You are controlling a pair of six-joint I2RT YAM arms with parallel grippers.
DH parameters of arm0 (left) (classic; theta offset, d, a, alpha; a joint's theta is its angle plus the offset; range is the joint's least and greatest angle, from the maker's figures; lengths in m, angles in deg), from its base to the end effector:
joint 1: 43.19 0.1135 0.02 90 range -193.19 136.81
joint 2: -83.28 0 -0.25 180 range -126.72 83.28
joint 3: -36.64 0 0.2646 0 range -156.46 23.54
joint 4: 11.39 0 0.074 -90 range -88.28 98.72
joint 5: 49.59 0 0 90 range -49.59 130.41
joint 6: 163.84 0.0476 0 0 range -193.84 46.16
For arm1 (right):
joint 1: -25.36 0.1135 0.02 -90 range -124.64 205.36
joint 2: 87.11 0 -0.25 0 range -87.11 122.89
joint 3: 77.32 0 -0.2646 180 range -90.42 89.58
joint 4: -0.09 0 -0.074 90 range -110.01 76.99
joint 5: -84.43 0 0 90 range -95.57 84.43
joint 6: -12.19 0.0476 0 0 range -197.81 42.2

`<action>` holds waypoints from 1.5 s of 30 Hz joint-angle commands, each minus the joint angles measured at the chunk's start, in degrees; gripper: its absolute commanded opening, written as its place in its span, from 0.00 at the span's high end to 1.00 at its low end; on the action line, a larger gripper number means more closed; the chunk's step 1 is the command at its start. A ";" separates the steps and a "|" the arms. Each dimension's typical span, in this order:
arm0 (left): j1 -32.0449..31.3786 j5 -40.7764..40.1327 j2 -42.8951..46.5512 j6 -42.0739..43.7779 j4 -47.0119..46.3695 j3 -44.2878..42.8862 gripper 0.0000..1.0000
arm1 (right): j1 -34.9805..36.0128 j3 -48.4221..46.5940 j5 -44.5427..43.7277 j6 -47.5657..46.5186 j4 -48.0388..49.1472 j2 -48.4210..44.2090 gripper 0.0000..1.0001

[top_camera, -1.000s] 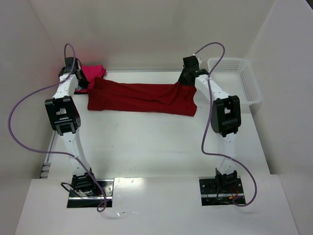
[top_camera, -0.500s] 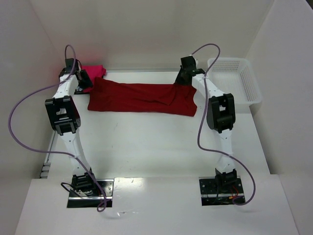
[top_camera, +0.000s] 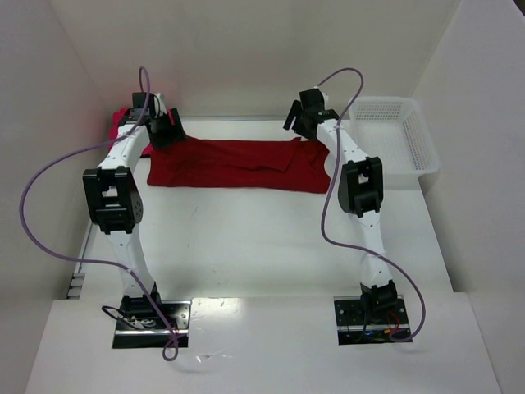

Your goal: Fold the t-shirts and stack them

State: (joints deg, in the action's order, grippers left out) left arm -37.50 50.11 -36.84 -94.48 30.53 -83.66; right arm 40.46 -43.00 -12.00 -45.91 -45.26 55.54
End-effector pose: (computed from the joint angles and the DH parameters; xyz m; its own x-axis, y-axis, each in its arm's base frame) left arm 0.4986 0.0416 0.2501 -0.6296 -0.4119 -0.6587 -0.2079 0.9063 -0.3680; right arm 0.5543 0.1440 0.1975 -0.6464 0.3695 -0.6676 0.1916 0.9255 0.3267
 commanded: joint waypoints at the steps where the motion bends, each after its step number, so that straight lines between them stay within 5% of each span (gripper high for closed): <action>1: -0.16 2.52 1.46 2.01 -0.86 2.26 0.21 | -0.41 2.57 -1.74 -1.23 -1.68 -4.21 0.15; 9: -0.68 4.19 1.98 2.01 -1.48 4.88 0.21 | 0.90 18.81 5.03 -1.84 0.17 -16.77 0.10; 17: -2.35 4.72 3.04 2.01 -2.54 8.58 0.21 | 7.66 28.94 6.44 1.14 3.33 -20.74 0.18; 39: 0.46 3.31 7.26 3.07 -3.07 11.66 0.20 | 9.96 31.41 0.11 3.96 4.30 -16.79 0.19; 45: 0.46 3.31 7.26 3.07 -3.07 11.66 0.20 | 9.96 31.94 -1.03 3.96 5.36 -14.69 0.26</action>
State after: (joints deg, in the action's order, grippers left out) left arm -37.37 53.12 -32.42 -93.04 28.48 -72.41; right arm 50.60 -11.63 -11.20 -42.54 -42.16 39.08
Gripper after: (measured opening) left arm 0.797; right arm 0.743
